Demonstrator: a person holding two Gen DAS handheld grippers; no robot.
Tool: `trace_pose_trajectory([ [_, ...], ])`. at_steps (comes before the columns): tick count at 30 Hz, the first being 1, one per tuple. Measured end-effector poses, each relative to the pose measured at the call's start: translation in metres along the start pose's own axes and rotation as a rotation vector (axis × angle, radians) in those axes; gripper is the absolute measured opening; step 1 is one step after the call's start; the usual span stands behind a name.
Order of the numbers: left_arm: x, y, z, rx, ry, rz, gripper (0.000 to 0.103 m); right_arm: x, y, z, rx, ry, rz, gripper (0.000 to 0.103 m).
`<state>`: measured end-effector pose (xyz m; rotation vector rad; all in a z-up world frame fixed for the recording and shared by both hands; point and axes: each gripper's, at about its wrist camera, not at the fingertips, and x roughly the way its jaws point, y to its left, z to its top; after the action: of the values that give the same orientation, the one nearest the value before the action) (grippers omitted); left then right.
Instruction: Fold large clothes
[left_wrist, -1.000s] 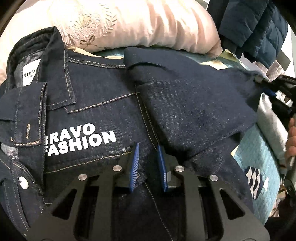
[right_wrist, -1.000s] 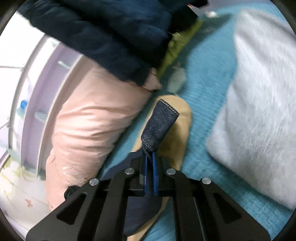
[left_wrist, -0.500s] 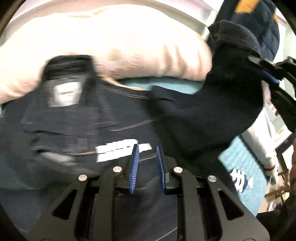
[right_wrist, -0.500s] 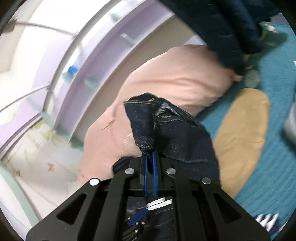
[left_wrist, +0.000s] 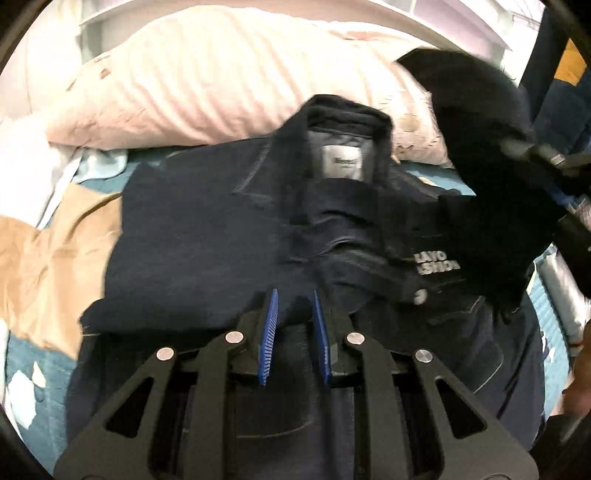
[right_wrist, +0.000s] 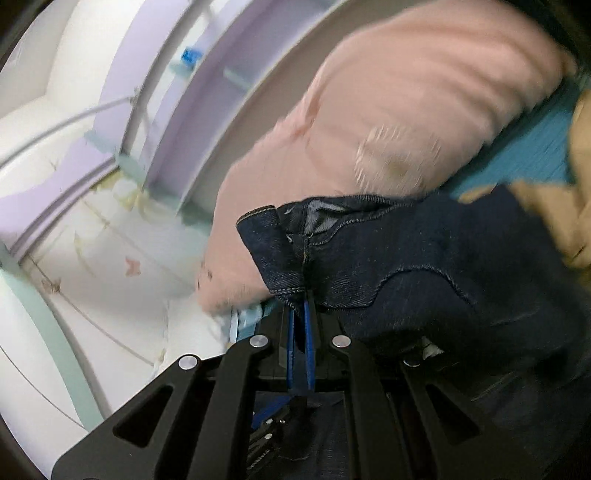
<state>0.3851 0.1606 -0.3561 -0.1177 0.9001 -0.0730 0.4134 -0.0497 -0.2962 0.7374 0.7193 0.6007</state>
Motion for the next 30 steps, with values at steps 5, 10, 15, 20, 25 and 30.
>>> trace_pose_trajectory([
  [5,-0.005,0.019,-0.006,-0.001,0.007,0.019,0.021,0.054,0.004,-0.044,-0.038,0.139,-0.037,0.005],
  [10,-0.006,0.037,-0.011,-0.029,0.003,0.051,0.021,0.073,-0.006,-0.072,-0.031,0.220,-0.064,0.008],
  [15,-0.007,0.048,-0.009,-0.098,0.010,0.070,0.022,0.077,-0.019,-0.080,-0.012,0.307,-0.078,0.009],
  [20,-0.028,0.044,0.009,-0.123,-0.054,0.040,0.029,0.063,-0.007,-0.079,-0.077,0.343,-0.083,0.013],
  [25,-0.047,0.022,0.033,-0.114,-0.110,-0.027,0.036,0.055,0.002,-0.085,-0.115,0.340,-0.100,0.017],
  [30,-0.052,0.003,0.048,-0.095,-0.115,-0.066,0.038,0.054,0.011,-0.086,-0.145,0.347,-0.107,0.020],
])
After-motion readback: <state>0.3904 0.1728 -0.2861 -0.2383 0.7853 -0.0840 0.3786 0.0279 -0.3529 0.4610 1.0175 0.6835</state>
